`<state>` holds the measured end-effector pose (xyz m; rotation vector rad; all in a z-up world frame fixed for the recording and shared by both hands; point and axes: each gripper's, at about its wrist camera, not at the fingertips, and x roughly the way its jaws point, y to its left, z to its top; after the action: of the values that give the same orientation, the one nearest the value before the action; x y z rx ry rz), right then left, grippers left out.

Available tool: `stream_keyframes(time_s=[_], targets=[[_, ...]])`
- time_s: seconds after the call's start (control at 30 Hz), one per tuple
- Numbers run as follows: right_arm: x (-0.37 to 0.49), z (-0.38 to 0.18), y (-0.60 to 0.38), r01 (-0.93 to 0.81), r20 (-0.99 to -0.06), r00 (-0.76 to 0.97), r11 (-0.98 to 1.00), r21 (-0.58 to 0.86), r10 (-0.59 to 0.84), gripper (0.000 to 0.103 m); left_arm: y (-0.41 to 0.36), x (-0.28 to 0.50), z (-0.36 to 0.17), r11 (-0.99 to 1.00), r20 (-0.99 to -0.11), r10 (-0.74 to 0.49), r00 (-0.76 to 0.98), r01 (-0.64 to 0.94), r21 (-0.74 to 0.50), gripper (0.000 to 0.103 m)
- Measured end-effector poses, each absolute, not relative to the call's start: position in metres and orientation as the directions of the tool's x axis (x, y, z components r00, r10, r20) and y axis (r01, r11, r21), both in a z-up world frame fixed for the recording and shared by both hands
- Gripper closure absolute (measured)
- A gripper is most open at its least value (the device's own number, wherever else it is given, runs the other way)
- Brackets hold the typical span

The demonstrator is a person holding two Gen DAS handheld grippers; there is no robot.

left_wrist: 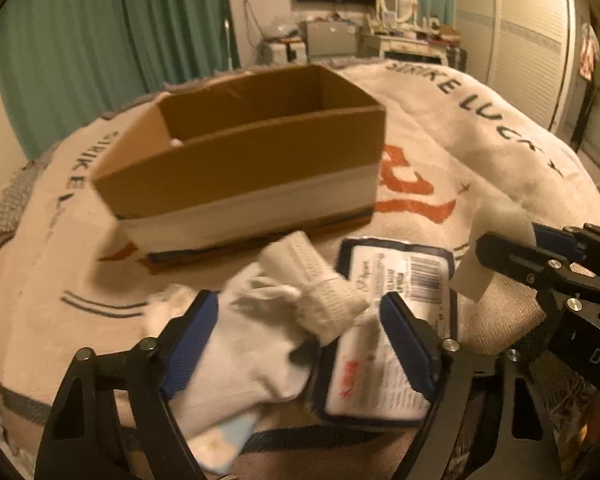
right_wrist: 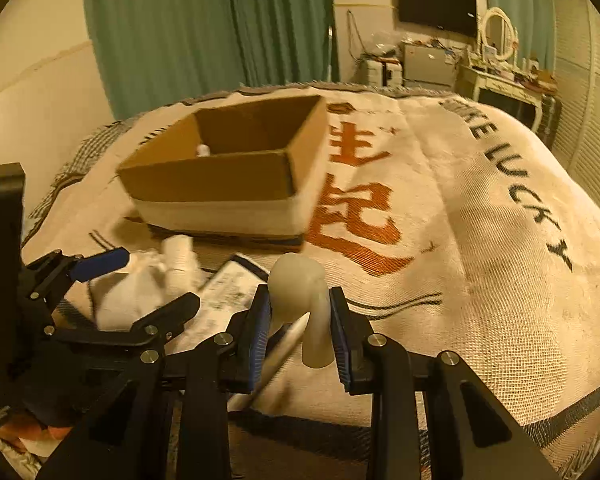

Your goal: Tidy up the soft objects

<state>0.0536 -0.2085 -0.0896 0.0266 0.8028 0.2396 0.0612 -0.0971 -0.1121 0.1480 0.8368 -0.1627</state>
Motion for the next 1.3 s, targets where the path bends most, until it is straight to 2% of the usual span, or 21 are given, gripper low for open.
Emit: stream_keyframes(time_s=[0.1,0.17,0.3,0.37,0.47,0.77,0.97,1.17,1.3], targets=[[0.06,-0.099,-0.217,-0.191,-0.722,0.653,0.972,0.136,0.229,0.075,-0.101,0.068,-0.118,0.976,-0.754,-0.093,0.65,0.211,0.061,0.032],[0.063,-0.104,-0.22,-0.189,-0.73,0.643,0.972,0.142,0.231,0.075,-0.1,0.07,-0.117,0.974,-0.751,-0.104,0.652,0.219,0.056,0.044],[0.063,-0.109,-0.219,-0.193,-0.734,0.639,0.972,0.137,0.23,0.075,-0.093,0.068,-0.115,0.972,-0.752,-0.123,0.648,0.231,0.04,0.057],[0.061,-0.11,-0.219,-0.191,-0.733,0.64,0.972,0.136,0.228,0.075,-0.091,0.067,-0.114,0.97,-0.754,-0.148,0.641,0.243,0.016,0.068],[0.057,-0.105,-0.22,-0.188,-0.726,0.645,0.971,0.15,0.237,0.075,-0.087,0.06,-0.109,0.966,-0.747,-0.171,0.642,0.258,0.001,0.075],[0.035,-0.077,-0.202,-0.211,-0.691,0.687,0.972,0.106,0.224,0.075,-0.07,0.03,-0.071,0.961,-0.671,-0.217,0.709,0.277,-0.017,0.075],[0.037,-0.041,-0.188,-0.277,-0.631,0.727,0.956,0.093,0.271,0.075,-0.061,0.024,-0.035,0.958,-0.596,-0.213,0.774,0.286,0.029,0.075],[0.073,0.005,-0.175,-0.332,-0.551,0.767,0.938,0.1,0.33,0.075,-0.05,0.045,-0.003,0.961,-0.539,-0.193,0.82,0.269,0.065,0.075],[0.104,0.022,-0.161,-0.358,-0.536,0.769,0.929,0.093,0.349,0.075,-0.04,0.08,0.01,0.969,-0.519,-0.18,0.835,0.241,0.053,0.075]])
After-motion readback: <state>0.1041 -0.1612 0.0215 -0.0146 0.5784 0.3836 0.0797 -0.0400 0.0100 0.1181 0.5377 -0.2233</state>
